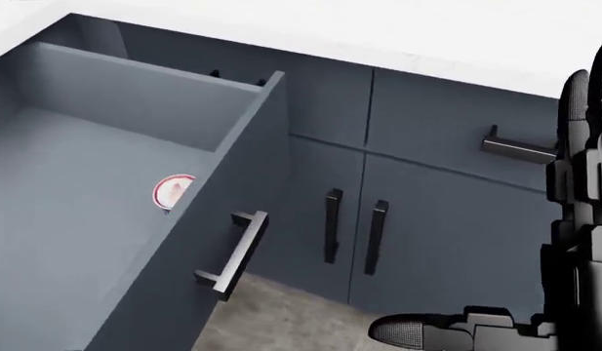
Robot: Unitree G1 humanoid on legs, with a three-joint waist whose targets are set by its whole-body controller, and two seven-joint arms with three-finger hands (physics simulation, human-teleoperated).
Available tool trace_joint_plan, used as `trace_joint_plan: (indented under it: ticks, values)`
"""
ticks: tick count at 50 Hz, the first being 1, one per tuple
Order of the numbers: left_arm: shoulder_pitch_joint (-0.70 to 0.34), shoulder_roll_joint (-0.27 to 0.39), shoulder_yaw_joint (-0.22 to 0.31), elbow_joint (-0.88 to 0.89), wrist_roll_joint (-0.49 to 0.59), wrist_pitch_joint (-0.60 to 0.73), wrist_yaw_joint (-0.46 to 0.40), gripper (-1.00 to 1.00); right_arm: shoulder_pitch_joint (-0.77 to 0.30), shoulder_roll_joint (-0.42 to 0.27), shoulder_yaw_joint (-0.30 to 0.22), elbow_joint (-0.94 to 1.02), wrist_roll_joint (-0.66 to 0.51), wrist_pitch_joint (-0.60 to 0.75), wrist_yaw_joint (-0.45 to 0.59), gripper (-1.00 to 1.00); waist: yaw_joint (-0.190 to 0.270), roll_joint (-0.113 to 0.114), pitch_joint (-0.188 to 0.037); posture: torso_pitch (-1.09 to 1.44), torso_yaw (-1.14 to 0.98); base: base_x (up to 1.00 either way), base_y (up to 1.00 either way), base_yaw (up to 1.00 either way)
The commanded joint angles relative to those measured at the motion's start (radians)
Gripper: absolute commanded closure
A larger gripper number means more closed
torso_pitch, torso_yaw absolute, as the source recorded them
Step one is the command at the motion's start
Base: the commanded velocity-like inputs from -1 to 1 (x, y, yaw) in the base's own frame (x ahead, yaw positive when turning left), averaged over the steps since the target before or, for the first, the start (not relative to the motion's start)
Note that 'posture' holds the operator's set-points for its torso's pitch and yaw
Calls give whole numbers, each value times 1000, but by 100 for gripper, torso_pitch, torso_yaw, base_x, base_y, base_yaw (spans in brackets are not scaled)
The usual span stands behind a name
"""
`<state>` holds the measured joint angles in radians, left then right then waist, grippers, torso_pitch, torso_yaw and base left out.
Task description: Close the right drawer.
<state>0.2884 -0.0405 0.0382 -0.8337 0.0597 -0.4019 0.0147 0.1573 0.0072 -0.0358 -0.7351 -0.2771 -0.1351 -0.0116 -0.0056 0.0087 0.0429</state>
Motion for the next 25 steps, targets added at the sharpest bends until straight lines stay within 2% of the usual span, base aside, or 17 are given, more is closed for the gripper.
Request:
trace_joint_plan:
  ticks: [1, 2, 3, 4, 5, 6, 9, 13, 15, 16, 17, 18, 20, 22, 25]
  values:
    - [-6, 4, 5, -29, -3, -14, 3, -100, -11, 2, 10, -39, 1, 2, 1, -100, 1, 0, -2, 0, 0, 0, 37, 0]
    - [-7, 4, 6, -31, -4, -12, 3, -100, -11, 2, 9, -38, -1, 4, -2, -100, -1, 24, -6, 0, 0, 0, 38, 0]
    - [-7, 3, 6, -31, -4, -11, 3, -100, -10, 1, 10, -37, 5, 0, -2, -100, -1, 60, -17, 0, 0, 0, 37, 0]
    - [-6, 3, 5, -35, -3, -9, 3, -100, -9, 0, 9, -35, 4, -2, -4, -100, -5, 72, -32, 0, 0, 0, 38, 0]
    - [-6, 3, 5, -35, -4, -8, 3, -100, -8, -1, 8, -34, 7, -3, -3, -100, 13, 50, -9, 0, 0, 0, 37, 0]
    - [-6, 3, 6, -35, -3, -8, 3, -100, -8, -1, 7, -33, 9, -4, -4, -100, 9, 52, 3, 0, 0, 0, 38, 0]
    - [-6, 3, 6, -36, -4, -6, 3, -100, -7, -2, 6, -33, 11, -4, -4, -100, 7, 18, -2, 0, 0, 0, 38, 0]
    - [-7, 2, 4, -45, -3, 3, 4, -100, -9, -1, 5, -37, 18, 6, -2, -100, 0, -20, 15, 0, 0, -5, 38, 0]
    - [-6, 2, 2, -49, -1, 5, 4, -100, -10, 0, 7, -41, 15, 11, -1, -100, -3, -33, -19, 0, 0, -35, 37, 0]
    - [-7, 2, 2, -51, -1, 9, 5, -100, -11, 0, 7, -43, 18, 15, -1, -100, -2, -48, -20, 0, 0, -35, 37, 0]
    - [-7, 2, 1, -54, 0, 13, 5, -100, -13, 0, 8, -44, 15, 18, -1, -100, -4, -73, -23, 0, 0, -35, 38, 0]
    - [-8, 2, 0, -56, 0, 15, 6, -100, -16, 1, 10, -50, 14, 27, 0, -100, -9, -44, -20, 0, 0, -35, 37, 0]
    - [-9, 3, -1, -57, 1, 18, 7, -100, -17, 0, 9, -51, 15, 29, 0, -100, -11, -57, -30, 0, 0, -35, 37, 0]
    - [-10, 3, -1, -62, 2, 24, 7, -100, -19, -1, 9, -48, 14, 30, -1, -100, -10, -56, -37, 0, 0, -35, 37, 0]
    - [-11, 4, -1, -56, 1, 20, 7, -100, -17, -3, 7, -37, 18, 19, -3, -100, 1, -36, -28, 0, 0, -35, 37, 0]
